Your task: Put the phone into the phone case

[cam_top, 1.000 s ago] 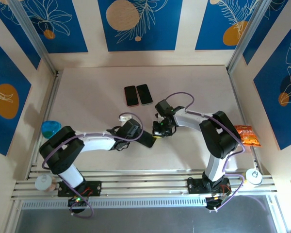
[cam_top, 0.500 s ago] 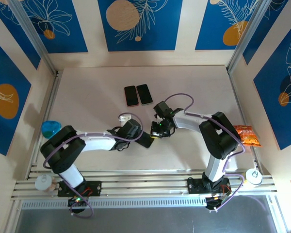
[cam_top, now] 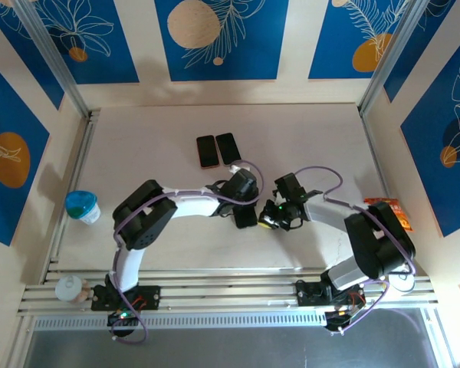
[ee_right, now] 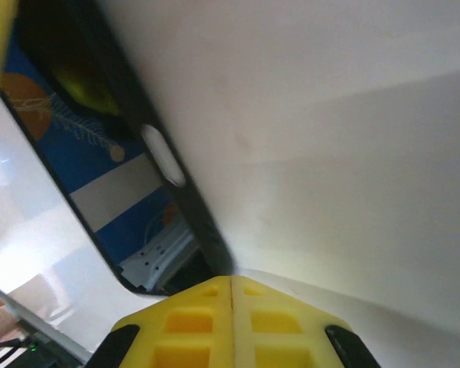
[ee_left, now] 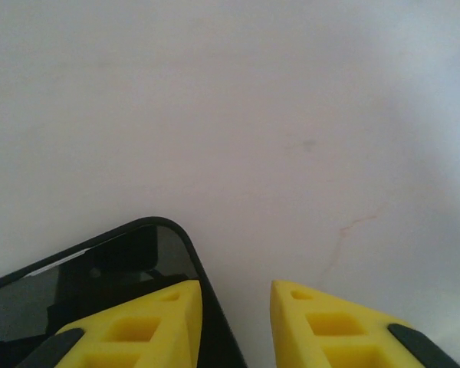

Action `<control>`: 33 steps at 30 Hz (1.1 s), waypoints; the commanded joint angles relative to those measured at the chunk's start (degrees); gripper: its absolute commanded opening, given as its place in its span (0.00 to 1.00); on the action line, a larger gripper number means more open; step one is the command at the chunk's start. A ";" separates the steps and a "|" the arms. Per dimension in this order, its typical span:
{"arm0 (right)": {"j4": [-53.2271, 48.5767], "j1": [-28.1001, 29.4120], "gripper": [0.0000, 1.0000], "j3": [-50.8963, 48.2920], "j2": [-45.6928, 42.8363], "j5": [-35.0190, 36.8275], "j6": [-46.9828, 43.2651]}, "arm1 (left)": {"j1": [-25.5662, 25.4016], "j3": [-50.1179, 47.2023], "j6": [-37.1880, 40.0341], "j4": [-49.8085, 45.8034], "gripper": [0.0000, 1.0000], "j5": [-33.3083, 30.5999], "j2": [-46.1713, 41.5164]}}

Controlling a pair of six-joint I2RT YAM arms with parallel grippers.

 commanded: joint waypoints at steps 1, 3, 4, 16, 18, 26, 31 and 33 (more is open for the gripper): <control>-8.29 0.02 0.00 -2.11 -5.49 2.59 0.37 | -0.20 3.07 2.91 -3.53 0.31 2.38 0.86; -8.25 0.11 0.00 -2.32 -8.92 2.19 -0.95 | -0.11 2.75 3.22 -3.92 0.31 1.06 -1.63; -8.38 0.42 0.00 -2.19 -9.91 2.05 -1.83 | 0.01 1.87 3.12 -3.78 0.31 0.48 -3.23; -2.29 10.57 0.00 2.43 -2.55 -2.32 -8.47 | 5.09 -18.86 -4.16 -6.79 0.33 -3.14 -28.36; -0.71 11.64 0.00 3.89 0.59 -2.72 -8.81 | 5.68 -21.74 -5.00 -7.12 0.34 -3.44 -30.60; 2.65 10.95 0.00 9.11 11.62 -6.38 -10.71 | 7.10 -23.24 -6.24 -6.20 0.34 0.49 -26.86; 2.65 9.00 0.00 9.53 13.09 -7.00 -11.09 | 6.95 -17.47 -6.03 -5.24 0.32 4.49 -18.69; 2.74 8.18 0.00 9.21 12.92 -7.15 -11.24 | 6.85 -16.31 -6.13 -3.47 0.32 5.91 -16.32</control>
